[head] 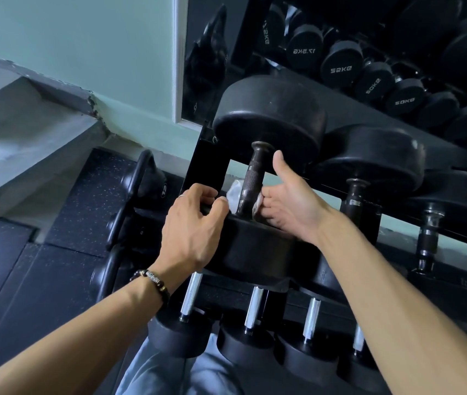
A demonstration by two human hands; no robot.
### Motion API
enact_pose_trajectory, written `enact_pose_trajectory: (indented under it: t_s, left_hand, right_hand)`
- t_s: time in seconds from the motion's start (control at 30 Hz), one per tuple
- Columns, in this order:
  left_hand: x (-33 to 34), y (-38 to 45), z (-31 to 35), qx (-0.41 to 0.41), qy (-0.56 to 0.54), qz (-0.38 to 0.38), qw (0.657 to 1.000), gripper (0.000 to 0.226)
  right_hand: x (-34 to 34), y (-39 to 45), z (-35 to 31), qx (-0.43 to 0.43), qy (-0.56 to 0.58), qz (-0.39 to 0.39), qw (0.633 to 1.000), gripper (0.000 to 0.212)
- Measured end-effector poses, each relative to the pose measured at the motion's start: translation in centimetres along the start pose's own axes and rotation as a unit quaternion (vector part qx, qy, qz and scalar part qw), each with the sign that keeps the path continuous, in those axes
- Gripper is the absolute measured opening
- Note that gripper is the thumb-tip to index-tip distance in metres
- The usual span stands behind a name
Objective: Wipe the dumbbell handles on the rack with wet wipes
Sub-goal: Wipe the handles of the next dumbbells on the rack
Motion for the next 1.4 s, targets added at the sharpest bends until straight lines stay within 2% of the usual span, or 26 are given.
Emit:
enact_pose_trajectory:
  t_s: [0.2, 0.3, 0.33, 0.4, 0.47, 0.53, 0.6, 0.67, 0.7, 0.77, 0.87, 0.93, 1.0, 1.07, 1.17, 1.2, 1.33, 1.4]
  left_hand:
    - [-0.1, 0.0, -0.1, 0.0, -0.001, 0.002, 1.0, 0.043]
    - [0.0, 0.0, 0.0, 0.006, 0.001, 0.003, 1.0, 0.043]
    - [0.0, 0.0, 0.0, 0.006, 0.0, 0.003, 1.0, 0.043]
    - [-0.1, -0.1, 0.1, 0.009, -0.001, 0.003, 1.0, 0.044]
    - [-0.1, -0.1, 0.1, 0.007, 0.002, 0.0, 1.0, 0.044]
    - [-0.2, -0.1, 0.1, 0.006, 0.002, 0.003, 1.0, 0.044]
    - [-0.1, -0.1, 0.1, 0.003, 0.003, 0.004, 1.0, 0.043]
    - [-0.1, -0.1, 0.2, 0.004, 0.001, 0.005, 1.0, 0.042]
    - [-0.1, -0.1, 0.2, 0.006, 0.001, 0.006, 1.0, 0.042]
    - [-0.1, -0.1, 0.2, 0.004, 0.0, 0.006, 1.0, 0.043]
    - [-0.2, -0.1, 0.2, 0.004, 0.003, 0.007, 1.0, 0.04]
    - [-0.2, -0.1, 0.1, 0.005, 0.005, 0.006, 1.0, 0.04]
    - [-0.1, -0.1, 0.0, 0.007, 0.005, 0.006, 1.0, 0.04]
    - [0.0, 0.0, 0.0, 0.005, 0.003, 0.006, 1.0, 0.039]
    - [-0.2, 0.0, 0.0, 0.004, 0.001, 0.011, 1.0, 0.035]
    - [-0.2, -0.1, 0.1, 0.004, 0.0, 0.012, 1.0, 0.035]
    - [-0.2, -0.1, 0.0, 0.005, 0.002, 0.013, 1.0, 0.037]
    - [-0.2, -0.1, 0.1, 0.006, -0.001, 0.012, 1.0, 0.037]
  right_hand:
    - [-1.2, -0.9, 0.5, -0.008, 0.072, -0.043, 0.996, 0.122]
    - [-0.9, 0.2, -0.5, -0.024, 0.152, -0.021, 0.988, 0.124]
    - [-0.4, 0.7, -0.9, -0.033, 0.187, -0.003, 0.982, 0.118]
    - [0.3, 1.3, -1.1, -0.055, 0.218, 0.036, 0.974, 0.086]
    - [0.8, 0.5, -0.5, -0.082, 0.169, 0.046, 0.981, 0.045]
    - [0.4, 0.2, -0.4, -0.116, 0.139, 0.022, 0.983, 0.034]
    - [-0.2, 0.8, -1.5, -0.144, 0.176, 0.069, 0.971, 0.038]
    - [-0.5, 2.0, -2.8, -0.166, 0.221, 0.133, 0.952, 0.027]
    - [-0.4, 2.2, -3.1, -0.169, 0.218, 0.144, 0.95, 0.029]
    - [0.2, 1.6, -2.3, -0.15, 0.165, 0.13, 0.966, 0.035]
    - [0.4, 0.7, -0.1, -0.093, 0.1, 0.043, 0.99, 0.043]
    - [-0.5, 1.7, -1.2, -0.105, 0.178, 0.078, 0.975, 0.043]
    - [-0.9, 3.1, -2.9, -0.126, 0.265, 0.125, 0.948, 0.03]
    - [-0.2, 3.3, -2.4, -0.115, 0.243, 0.145, 0.952, 0.036]
    - [1.5, 1.8, -0.4, -0.072, 0.161, 0.07, 0.982, 0.035]
    - [1.3, 1.9, -0.3, -0.069, 0.175, 0.054, 0.981, 0.035]
    - [-1.0, 4.1, -3.0, -0.101, 0.343, 0.129, 0.925, 0.032]
    - [-0.6, 3.8, -2.1, -0.084, 0.299, 0.119, 0.943, 0.034]
Point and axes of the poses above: each hand's wrist, its own y-axis towards the middle knuckle, its own x-axis out of the palm, z = x × y, the point moved 3 cm from there along y, towards the middle knuckle, and after that the axes turned 9 degrees about z, right-handed, at the moved point
